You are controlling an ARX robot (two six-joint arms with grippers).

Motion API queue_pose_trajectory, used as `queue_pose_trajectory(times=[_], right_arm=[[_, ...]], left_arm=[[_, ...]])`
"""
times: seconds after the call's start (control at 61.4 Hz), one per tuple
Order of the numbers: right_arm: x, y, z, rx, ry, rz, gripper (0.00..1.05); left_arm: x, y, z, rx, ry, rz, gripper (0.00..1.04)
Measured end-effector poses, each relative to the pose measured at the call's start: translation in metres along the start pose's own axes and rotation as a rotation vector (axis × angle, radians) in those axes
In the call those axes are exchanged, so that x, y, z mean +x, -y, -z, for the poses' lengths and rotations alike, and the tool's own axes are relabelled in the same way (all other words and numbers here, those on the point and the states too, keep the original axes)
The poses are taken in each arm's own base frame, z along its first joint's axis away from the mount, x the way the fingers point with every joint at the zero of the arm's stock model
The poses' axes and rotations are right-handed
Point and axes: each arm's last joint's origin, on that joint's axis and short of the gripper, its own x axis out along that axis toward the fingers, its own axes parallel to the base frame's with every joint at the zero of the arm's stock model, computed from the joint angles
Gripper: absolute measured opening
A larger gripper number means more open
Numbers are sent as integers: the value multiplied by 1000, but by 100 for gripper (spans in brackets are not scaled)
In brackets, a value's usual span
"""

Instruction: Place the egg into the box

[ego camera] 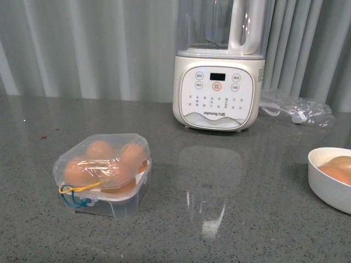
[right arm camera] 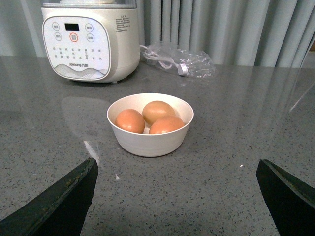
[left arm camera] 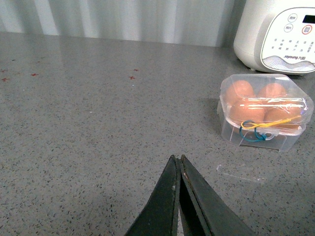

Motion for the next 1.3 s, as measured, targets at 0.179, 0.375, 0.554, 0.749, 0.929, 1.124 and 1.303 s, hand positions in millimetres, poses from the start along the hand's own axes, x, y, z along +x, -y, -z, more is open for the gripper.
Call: queue_pose_trajectory(times=[0.179, 0.375, 0.554, 0.749, 0.929, 1.124, 1.303], right_arm=[[0, 0, 0, 0, 0, 0, 98], [0, 0, 0, 0, 0, 0, 98], [0, 0, 0, 0, 0, 0, 98], [0, 0, 0, 0, 0, 0, 98], [0, 0, 0, 0, 0, 0, 98], [0, 0, 0, 0, 0, 0, 98], [0, 0, 0, 0, 0, 0, 98]], left_arm=[[0, 0, 4, 0, -1, 0, 4], [-2, 0, 6, 1, 29, 0, 4], [-2, 0, 6, 1, 29, 0, 4], [-2, 0, 6, 1, 29, 0, 4], [-2, 0, 6, 0, 29, 0, 28], [-2, 0, 6, 0, 29, 0, 73], [-2, 0, 6, 2, 29, 0, 100]])
